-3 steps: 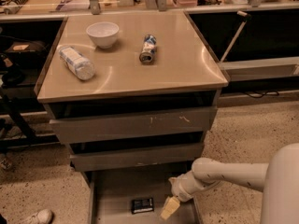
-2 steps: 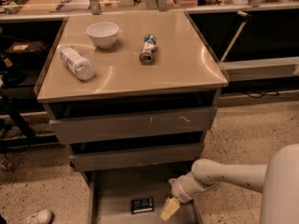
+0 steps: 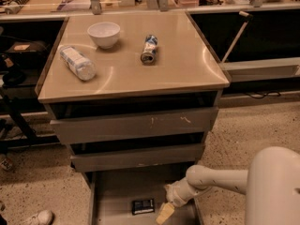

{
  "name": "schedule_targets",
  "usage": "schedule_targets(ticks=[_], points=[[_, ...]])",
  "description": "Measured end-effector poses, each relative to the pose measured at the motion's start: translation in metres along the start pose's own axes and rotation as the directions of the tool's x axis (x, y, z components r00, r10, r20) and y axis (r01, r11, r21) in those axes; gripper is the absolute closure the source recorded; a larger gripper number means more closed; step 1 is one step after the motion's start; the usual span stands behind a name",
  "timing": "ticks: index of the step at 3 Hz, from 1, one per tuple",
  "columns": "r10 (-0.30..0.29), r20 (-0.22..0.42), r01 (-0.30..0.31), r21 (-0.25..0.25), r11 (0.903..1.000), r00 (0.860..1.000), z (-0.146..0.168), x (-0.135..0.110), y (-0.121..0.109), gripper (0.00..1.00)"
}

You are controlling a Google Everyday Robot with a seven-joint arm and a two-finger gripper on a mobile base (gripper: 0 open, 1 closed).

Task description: Pick rxbar blueberry from bottom drawer and place on counter

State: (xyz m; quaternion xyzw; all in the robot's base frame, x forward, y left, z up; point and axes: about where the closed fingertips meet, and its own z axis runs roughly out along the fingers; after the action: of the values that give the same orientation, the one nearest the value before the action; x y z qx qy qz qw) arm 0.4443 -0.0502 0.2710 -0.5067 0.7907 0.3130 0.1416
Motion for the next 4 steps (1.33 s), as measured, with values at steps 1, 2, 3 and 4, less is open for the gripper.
schedule_targets(ticks=[1,2,3,4], points=[[-0.042,-0.008,0.041,-0.027,0.9988,0.999,0.048,0.008,-0.032,0.0],[-0.04,-0.006,0.04,-0.025,0.9989,0.999,0.049,0.008,-0.034,0.0],[-0.058,-0.051,0.059,0.008,0.9982,0.997,0.054,0.008,-0.028,0.0],[-0.091,-0.111,0.1,0.071,0.9925,0.99,0.067,0.004,-0.027,0.0]])
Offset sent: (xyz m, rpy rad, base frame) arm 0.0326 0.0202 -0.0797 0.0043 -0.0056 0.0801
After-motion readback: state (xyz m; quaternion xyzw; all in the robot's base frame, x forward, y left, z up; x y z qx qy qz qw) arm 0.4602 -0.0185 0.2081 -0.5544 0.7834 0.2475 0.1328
